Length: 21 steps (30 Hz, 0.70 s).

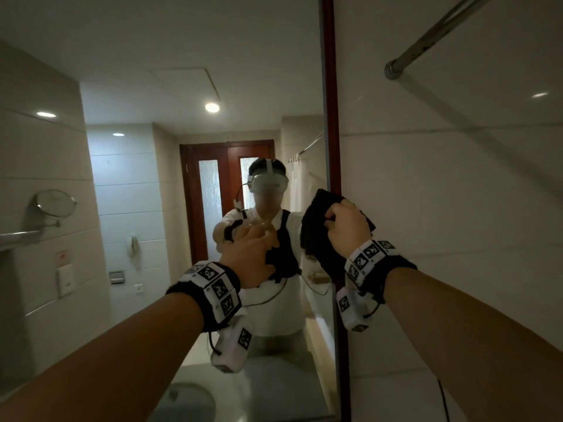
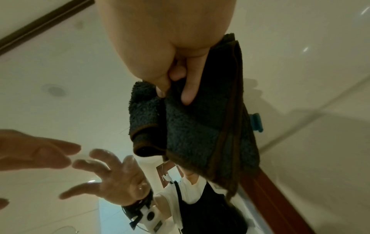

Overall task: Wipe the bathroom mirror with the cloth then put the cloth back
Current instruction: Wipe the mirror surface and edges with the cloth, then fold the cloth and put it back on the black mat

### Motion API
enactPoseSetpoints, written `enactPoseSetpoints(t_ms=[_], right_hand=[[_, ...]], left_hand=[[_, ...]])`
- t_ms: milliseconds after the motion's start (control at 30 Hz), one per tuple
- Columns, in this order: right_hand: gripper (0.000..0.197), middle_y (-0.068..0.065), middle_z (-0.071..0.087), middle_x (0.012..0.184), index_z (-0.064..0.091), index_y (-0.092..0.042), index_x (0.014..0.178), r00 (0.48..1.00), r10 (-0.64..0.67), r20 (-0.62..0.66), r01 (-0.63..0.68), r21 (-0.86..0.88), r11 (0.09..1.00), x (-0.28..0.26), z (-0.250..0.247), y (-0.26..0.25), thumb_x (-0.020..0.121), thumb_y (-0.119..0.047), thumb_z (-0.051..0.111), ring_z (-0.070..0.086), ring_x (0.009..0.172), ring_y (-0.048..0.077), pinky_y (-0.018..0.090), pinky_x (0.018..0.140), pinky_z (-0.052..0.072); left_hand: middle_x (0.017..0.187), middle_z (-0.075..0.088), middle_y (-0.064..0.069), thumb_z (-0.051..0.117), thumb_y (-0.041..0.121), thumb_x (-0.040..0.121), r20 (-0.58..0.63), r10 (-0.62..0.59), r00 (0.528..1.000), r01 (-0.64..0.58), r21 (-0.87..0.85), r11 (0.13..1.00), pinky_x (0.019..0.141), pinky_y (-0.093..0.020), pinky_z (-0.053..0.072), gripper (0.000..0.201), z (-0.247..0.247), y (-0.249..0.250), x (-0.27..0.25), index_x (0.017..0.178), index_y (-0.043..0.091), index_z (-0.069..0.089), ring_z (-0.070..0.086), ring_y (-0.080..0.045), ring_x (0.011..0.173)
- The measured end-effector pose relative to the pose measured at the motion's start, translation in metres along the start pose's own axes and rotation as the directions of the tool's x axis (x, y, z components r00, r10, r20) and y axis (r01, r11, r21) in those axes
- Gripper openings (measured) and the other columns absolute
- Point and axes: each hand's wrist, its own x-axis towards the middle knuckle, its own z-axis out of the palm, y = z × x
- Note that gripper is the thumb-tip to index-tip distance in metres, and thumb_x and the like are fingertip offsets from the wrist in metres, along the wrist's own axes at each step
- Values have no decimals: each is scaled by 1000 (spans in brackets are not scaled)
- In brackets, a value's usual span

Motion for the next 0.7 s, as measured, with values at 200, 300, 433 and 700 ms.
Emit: enactPoseSetpoints(t_ms=[200,300,433,700], right_hand=[[10,7,54,101,68,-5,100,999,-28,18,25,128,992,-44,-4,-35,91,-7,62,51,84,16,26,75,40],[8,0,52,94,69,-8,95,998,-42,41,35,168,985,-67,-14,-68,88,-8,66,53,83,16,27,74,39],[9,-10,45,82,70,-10,94,996,-76,55,62,210,976,-101,-31,-125,86,-7,68,46,77,9,23,70,32],[14,-11,46,82,63,-24,86,982,-104,156,40,372,928,-185,-38,-259,86,-11,69,54,77,13,38,70,53]], left_hand=[[149,37,3,53,62,67,13,-69,998,69,-386,920,112,-49,35,78,-8,0,-31,136,26,49,32,-23,140],[129,54,3,66,33,90,5,-94,996,78,-609,789,103,-39,47,49,-28,12,-57,133,15,51,54,-17,118],[116,68,-6,75,39,82,74,-146,986,141,-839,525,92,-42,57,59,-53,2,-98,129,11,55,69,-19,101],[105,74,-2,62,38,95,228,-125,966,256,-918,302,80,-29,54,31,-105,-51,-236,113,14,69,69,-15,98]])
